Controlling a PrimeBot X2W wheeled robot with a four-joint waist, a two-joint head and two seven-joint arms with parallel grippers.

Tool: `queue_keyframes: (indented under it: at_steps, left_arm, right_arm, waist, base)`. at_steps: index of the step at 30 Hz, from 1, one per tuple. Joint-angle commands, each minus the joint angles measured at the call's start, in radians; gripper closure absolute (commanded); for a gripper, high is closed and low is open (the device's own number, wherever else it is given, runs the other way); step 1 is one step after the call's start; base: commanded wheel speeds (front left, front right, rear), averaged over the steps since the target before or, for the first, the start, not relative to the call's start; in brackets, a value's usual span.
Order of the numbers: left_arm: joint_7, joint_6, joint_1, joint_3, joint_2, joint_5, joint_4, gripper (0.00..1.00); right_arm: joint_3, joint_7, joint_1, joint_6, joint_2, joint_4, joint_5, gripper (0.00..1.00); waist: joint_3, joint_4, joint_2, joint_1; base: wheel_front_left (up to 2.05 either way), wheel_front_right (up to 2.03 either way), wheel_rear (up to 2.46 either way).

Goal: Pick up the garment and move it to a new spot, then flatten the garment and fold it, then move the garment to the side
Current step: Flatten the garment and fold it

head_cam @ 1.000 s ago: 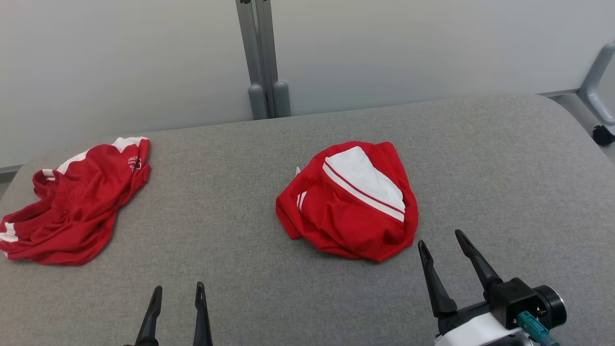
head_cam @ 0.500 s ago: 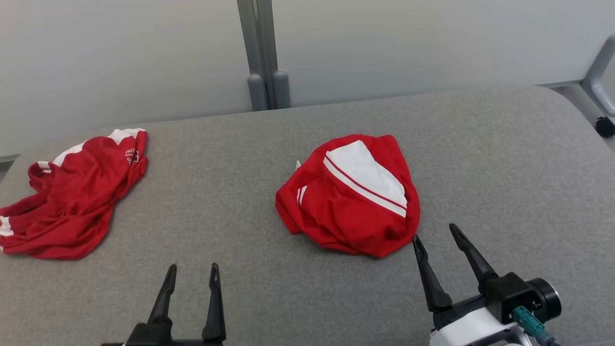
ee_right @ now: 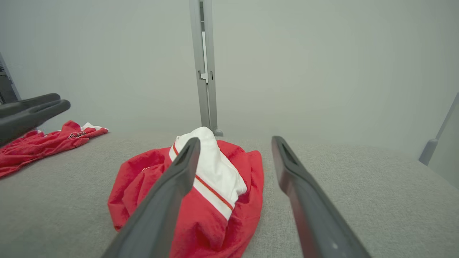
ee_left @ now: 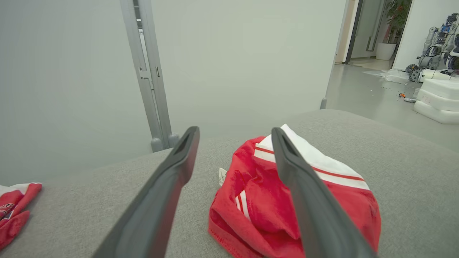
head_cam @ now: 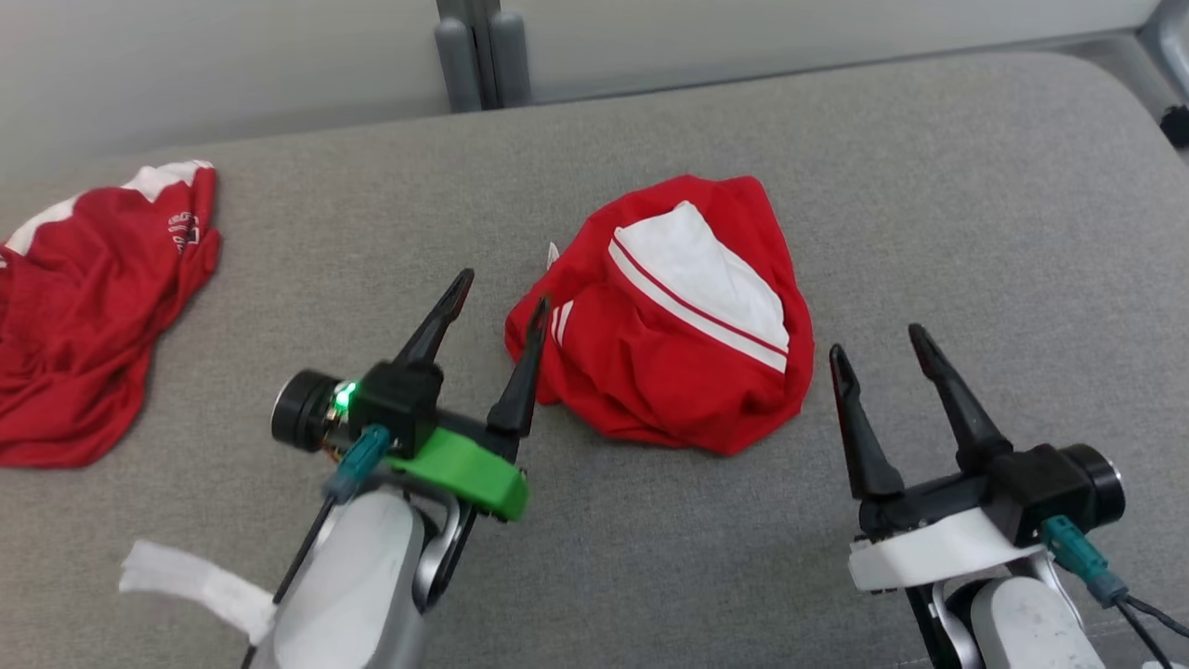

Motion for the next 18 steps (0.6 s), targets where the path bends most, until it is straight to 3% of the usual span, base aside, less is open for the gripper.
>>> queue_keyframes:
  at_steps: [1, 10, 18]
  left_arm:
    - [0.001, -0.006, -0.057, -0.018, 0.004, -0.012, 0.044, 0.0]
    - [0.061, -0.019, -0.326, -0.164, 0.005, -0.125, 0.257, 0.0]
    - [0.148, -0.01, -0.408, -0.24, 0.005, -0.139, 0.394, 0.0]
  right_arm:
    - [-0.008, 0.0, -0.021, -0.002, -0.001, -0.012, 0.005, 0.0]
    - [-0.025, 0.0, -0.078, -0.002, -0.001, -0.03, 0.031, 0.0]
    - [-0.01, 0.0, -0.09, -0.002, 0.0, -0.04, 0.062, 0.0]
  waist:
    - [0.119, -0.051, 0.0, -0.0001]
    - [0.228, -0.115, 0.0, -0.0001]
    - [0.256, -0.149, 0.0, -0.0001]
  base:
    - [0.0, 0.0, 0.0]
    - [0.0, 0.0, 0.0]
    - [0.0, 0.0, 0.0]
